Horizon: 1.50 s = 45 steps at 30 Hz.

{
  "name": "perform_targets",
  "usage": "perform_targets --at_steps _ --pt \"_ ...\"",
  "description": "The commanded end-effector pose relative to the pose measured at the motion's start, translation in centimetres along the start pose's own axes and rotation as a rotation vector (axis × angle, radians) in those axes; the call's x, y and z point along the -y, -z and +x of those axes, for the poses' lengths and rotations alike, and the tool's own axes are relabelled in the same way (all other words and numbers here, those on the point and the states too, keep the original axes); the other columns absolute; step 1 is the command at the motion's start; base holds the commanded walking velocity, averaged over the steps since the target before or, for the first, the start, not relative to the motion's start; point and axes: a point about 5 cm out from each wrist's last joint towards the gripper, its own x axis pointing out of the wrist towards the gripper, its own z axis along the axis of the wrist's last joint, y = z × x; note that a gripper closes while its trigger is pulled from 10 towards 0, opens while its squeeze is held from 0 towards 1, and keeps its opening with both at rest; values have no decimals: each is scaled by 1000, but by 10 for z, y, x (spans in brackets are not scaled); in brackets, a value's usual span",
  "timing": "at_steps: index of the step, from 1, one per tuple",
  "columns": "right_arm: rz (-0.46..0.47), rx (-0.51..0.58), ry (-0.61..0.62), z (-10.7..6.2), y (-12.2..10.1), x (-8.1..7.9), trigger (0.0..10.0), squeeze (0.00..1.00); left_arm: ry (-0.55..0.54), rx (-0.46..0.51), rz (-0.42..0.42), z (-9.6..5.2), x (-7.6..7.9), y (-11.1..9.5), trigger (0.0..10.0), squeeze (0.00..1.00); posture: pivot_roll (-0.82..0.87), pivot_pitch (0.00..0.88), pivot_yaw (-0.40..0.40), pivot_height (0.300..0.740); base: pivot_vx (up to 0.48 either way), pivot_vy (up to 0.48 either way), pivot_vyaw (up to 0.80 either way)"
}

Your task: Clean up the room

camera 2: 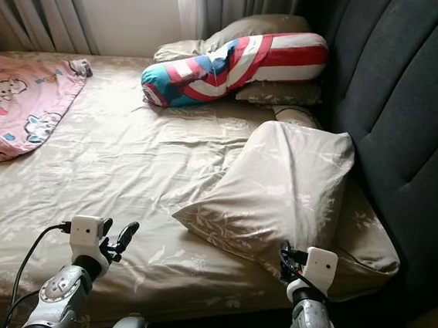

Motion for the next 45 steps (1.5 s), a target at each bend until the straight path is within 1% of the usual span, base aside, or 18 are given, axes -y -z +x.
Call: perform_targets --at_steps 1,2,6,7,8,9,16,17,18,20,24,26,28,30,35,41,43,45 --pt "6 -1 5 2 -2 0 10000 0 10 5 13 3 0 -5 10000 0 27 0 -20 660 0 0 0" --pt "15 3 4 2 -2 0 10000 1000 11 3 15 3 0 -5 10000 0 26 0 -20 660 0 0 0" --pt "3 -5 18 2 -1 1 10000 1000 10 0 17 3 0 -4 10000 0 27 0 -20 660 0 0 0" --pt "3 -11 23 2 -1 1 10000 573 8 -1 18 3 0 -4 10000 0 27 0 -20 660 0 0 0" --pt "3 -11 23 2 -1 1 10000 573 8 -1 18 3 0 -4 10000 0 27 0 -20 660 0 0 0" --pt "13 -15 30 2 0 2 10000 0 6 -1 20 3 0 -4 10000 0 28 0 -21 660 0 0 0" --pt "17 -19 43 5 -2 2 10000 0 2 7 27 3 -1 -5 10000 0 31 0 -22 660 0 0 0" --pt "18 -34 64 5 -1 4 10000 0 0 8 30 3 -1 -5 10000 0 31 0 -22 660 0 0 0" --pt "56 -44 99 5 0 8 10000 0 0 9 30 3 -1 -5 10000 0 32 0 -23 660 0 0 0" --pt "91 -54 139 4 1 12 10000 0 1 9 29 3 -2 -5 10000 0 33 0 -23 660 0 0 0" --pt "97 -105 197 3 6 18 10000 0 -2 9 30 3 -2 -5 10000 0 34 0 -24 660 268 0 0" --pt "141 -119 234 3 8 22 10000 0 -3 10 30 3 -2 -6 10000 0 37 0 -24 660 283 0 -306" --pt "153 -117 243 3 7 23 10000 0 -4 11 30 3 -2 -6 10000 0 37 0 -24 660 283 0 -650" --pt "148 -113 241 3 7 23 10000 0 -4 11 31 3 -2 -6 10000 0 37 0 -24 660 285 0 -688" --pt "139 -99 223 5 4 20 10000 0 -5 11 33 3 -3 -6 10000 0 40 0 -25 660 287 0 0" --pt "129 -107 154 7 4 11 10000 0 -6 14 34 3 -3 -6 10000 0 42 0 -26 660 287 0 0" --pt "94 -103 110 8 4 6 10000 0 -7 14 34 3 -2 -6 10000 0 44 0 -27 660 287 0 0" --pt "77 -102 98 8 3 5 10000 0 -8 15 33 3 -3 -6 10000 0 44 0 -27 660 142 0 0"
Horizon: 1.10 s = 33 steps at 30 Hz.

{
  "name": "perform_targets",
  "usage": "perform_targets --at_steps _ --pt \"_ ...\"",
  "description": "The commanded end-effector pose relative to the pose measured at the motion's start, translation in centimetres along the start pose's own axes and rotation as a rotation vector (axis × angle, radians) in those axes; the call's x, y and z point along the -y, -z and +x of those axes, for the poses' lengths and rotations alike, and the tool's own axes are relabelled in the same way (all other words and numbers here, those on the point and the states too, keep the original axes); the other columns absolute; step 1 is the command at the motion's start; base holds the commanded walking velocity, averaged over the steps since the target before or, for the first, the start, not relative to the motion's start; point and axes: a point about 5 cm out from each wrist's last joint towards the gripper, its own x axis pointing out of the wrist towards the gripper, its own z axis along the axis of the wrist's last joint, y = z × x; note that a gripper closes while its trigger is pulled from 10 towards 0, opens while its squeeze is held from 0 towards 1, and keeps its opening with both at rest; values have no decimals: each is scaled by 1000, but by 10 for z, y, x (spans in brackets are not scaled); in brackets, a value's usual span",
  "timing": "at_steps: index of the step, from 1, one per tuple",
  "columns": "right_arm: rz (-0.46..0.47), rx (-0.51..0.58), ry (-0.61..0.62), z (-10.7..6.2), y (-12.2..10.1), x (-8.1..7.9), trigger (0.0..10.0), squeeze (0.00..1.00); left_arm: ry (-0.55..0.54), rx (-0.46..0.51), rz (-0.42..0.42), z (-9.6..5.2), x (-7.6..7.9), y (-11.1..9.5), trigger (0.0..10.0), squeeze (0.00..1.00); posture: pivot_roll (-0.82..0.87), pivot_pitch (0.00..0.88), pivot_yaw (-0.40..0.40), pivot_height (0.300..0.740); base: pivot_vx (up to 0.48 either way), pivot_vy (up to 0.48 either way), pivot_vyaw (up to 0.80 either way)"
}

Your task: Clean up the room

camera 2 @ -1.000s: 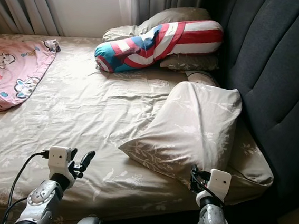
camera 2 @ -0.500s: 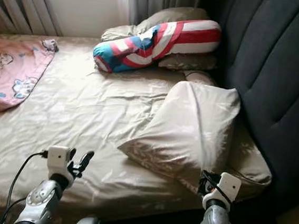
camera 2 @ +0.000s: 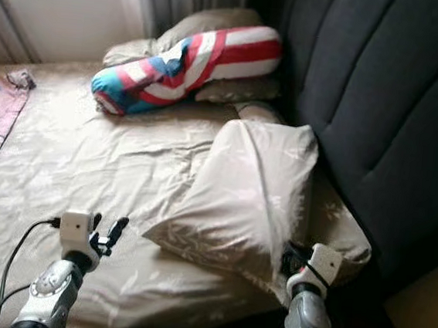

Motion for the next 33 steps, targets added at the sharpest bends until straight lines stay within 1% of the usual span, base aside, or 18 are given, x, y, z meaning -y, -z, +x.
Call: perform_targets --at_steps 1,3,5,8,10,12,15,22,26,27,28,29,33 --pt "-18 13 -46 3 -3 -13 10000 0 -25 -7 26 -3 -12 -1 10000 0 44 0 -27 660 0 0 0" --pt "-37 3 -46 3 -2 -15 10000 0 -27 -4 28 -4 -13 -1 10000 0 45 0 -27 660 0 0 775" --pt "-20 -17 -41 2 1 -15 10000 0 -28 -4 29 -5 -13 -1 10000 0 45 0 -27 660 0 0 200" --pt "-16 -26 -77 2 2 -18 10000 0 -29 -3 33 -6 -14 -1 10000 0 49 0 -26 660 0 0 0" --pt "-59 -45 -116 1 5 -22 10000 0 -30 -7 39 -8 -16 0 10000 0 58 4 -20 660 0 0 0" --pt "-76 -46 -119 1 5 -22 10000 0 -30 -9 43 -10 -17 1 10000 0 63 8 -16 660 0 0 0" --pt "-36 -63 -81 3 4 -18 10000 0 -29 -11 50 -12 -20 1 10000 0 69 16 -7 660 0 0 0" --pt "-24 -40 -71 9 -5 -18 10000 0 -24 -17 67 -15 -26 0 10000 0 71 13 14 660 0 0 0" --pt "-26 -29 -75 10 -8 -19 10000 0 -17 -22 73 -11 -24 -2 10000 0 67 12 18 660 0 0 0" --pt "-36 -28 -80 10 -8 -19 10000 0 -8 -23 93 -10 -22 -3 10000 0 67 12 18 660 0 0 0" --pt "-36 -28 -80 10 -8 -19 10000 0 -8 -23 93 -10 -22 -3 10000 0 67 12 18 660 0 0 0" --pt "-40 -27 -82 10 -8 -19 10000 0 -8 -22 99 -9 -22 -3 10000 0 65 14 17 660 0 -300 0" --pt "-54 -22 -89 8 -6 -19 10000 0 -16 -24 101 -9 -22 -3 10000 0 69 16 14 660 0 -453 791"
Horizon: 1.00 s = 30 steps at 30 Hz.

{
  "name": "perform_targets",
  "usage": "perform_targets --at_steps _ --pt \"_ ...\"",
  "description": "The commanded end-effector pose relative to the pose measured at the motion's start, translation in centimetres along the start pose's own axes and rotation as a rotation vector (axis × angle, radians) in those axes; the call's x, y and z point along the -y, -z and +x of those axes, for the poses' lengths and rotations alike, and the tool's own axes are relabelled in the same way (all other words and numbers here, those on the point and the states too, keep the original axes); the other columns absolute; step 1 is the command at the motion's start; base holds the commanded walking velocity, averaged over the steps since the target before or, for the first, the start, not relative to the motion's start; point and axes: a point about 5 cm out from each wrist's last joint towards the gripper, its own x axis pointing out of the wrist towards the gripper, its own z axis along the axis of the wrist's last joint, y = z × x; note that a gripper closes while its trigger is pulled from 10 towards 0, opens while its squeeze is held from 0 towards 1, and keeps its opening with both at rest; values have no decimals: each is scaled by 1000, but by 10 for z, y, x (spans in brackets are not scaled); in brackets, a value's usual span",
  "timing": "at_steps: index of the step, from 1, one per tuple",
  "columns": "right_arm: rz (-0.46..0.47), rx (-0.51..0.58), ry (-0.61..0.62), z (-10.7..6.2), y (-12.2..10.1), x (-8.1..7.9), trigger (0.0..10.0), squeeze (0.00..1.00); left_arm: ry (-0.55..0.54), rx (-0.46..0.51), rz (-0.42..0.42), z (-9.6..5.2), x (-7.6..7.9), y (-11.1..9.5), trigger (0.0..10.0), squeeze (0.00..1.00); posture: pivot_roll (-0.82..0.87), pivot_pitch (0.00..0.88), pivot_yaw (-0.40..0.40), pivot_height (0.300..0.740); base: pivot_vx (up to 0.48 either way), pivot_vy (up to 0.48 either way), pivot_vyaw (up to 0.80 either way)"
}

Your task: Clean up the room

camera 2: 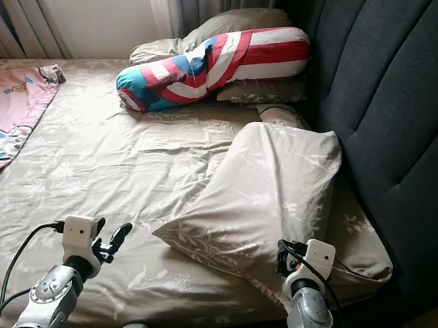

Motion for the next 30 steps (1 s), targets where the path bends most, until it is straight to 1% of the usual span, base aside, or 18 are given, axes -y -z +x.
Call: perform_targets --at_steps 1,3,4,6,17,21,24,27,28,30 --pt "-6 6 -1 0 0 0 10000 0 -2 0 11 0 -2 -2 10000 0 69 16 14 660 0 -454 800" --pt "1 -1 2 -1 2 0 10000 0 -2 -2 10 0 -3 -1 10000 0 70 17 13 660 0 -450 775" --pt "11 -4 4 -1 2 -1 10000 0 -3 -3 8 -1 -3 -1 10000 0 71 18 12 660 0 -262 0" --pt "24 -6 7 -1 3 -1 10000 0 -8 -6 6 -1 -3 -1 10000 0 72 18 11 660 0 0 0" --pt "24 -13 8 -1 3 0 10000 0 -5 -7 11 -2 -4 -1 10000 0 71 26 15 660 0 0 0" --pt "39 -35 -26 -1 6 -3 10000 0 -4 -7 12 -3 -4 -1 10000 0 70 35 18 660 0 0 0" --pt "24 -67 -78 -2 11 -12 10000 0 1 -10 19 -4 -5 -1 10000 0 69 56 27 660 0 0 0" --pt "19 -72 -79 -2 12 -15 10000 0 7 -11 27 -5 -6 -2 10000 0 75 68 35 660 0 0 0" --pt "32 -68 -76 -1 11 -16 10000 1000 10 -12 33 -6 -7 -2 10000 0 82 79 39 660 0 0 0" --pt "60 -61 -75 0 10 -19 10000 1000 15 -9 45 -8 -10 -4 10000 0 90 92 45 660 0 0 0"
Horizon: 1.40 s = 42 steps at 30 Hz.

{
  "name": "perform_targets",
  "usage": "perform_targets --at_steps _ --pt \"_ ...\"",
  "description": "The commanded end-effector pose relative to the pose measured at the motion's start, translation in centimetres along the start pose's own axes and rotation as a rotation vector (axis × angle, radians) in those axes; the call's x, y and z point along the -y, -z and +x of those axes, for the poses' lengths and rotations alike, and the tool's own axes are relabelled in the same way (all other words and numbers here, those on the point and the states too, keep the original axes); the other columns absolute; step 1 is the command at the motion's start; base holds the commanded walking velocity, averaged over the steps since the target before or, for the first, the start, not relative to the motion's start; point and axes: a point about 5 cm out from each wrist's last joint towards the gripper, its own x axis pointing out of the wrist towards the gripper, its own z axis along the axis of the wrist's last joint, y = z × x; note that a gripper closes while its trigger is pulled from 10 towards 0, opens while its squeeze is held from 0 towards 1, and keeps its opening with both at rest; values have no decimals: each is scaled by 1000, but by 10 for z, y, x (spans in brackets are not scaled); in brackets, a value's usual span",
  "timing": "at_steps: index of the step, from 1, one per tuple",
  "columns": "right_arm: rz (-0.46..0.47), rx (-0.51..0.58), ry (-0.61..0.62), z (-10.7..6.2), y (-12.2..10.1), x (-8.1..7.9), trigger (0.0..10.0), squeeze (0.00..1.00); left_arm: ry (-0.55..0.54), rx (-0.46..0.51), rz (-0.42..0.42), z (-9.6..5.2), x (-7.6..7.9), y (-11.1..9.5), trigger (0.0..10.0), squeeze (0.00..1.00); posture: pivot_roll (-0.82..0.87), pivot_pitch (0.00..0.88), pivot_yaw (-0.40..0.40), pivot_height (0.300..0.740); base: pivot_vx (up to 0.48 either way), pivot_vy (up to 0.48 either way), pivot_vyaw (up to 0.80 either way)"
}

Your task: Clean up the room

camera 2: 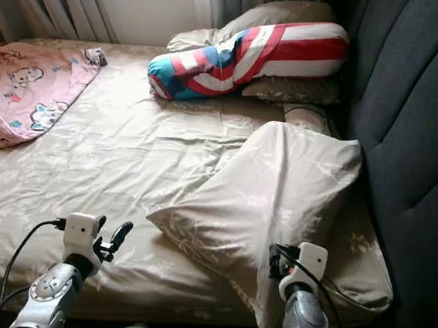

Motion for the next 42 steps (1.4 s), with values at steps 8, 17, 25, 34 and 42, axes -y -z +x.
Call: perform_targets --at_steps 8,17,25,34,42 --pt "66 -27 82 6 -4 -6 10000 31 26 14 87 -17 -16 -12 10000 0 164 195 77 660 0 0 0" --pt "109 -40 145 6 -2 -1 10000 0 24 16 147 -35 -29 -24 10000 0 210 240 107 660 0 0 0" --pt "170 -106 87 0 15 -6 10000 0 61 13 207 -42 -27 -31 10000 0 227 254 113 660 0 0 0" --pt "125 -296 122 -13 47 -5 10000 0 106 8 245 -47 -15 -38 10000 0 231 260 117 660 0 0 0" --pt "146 -237 57 -11 44 -18 0 0 99 41 292 -54 -14 -53 10000 0 259 302 124 660 0 0 0"
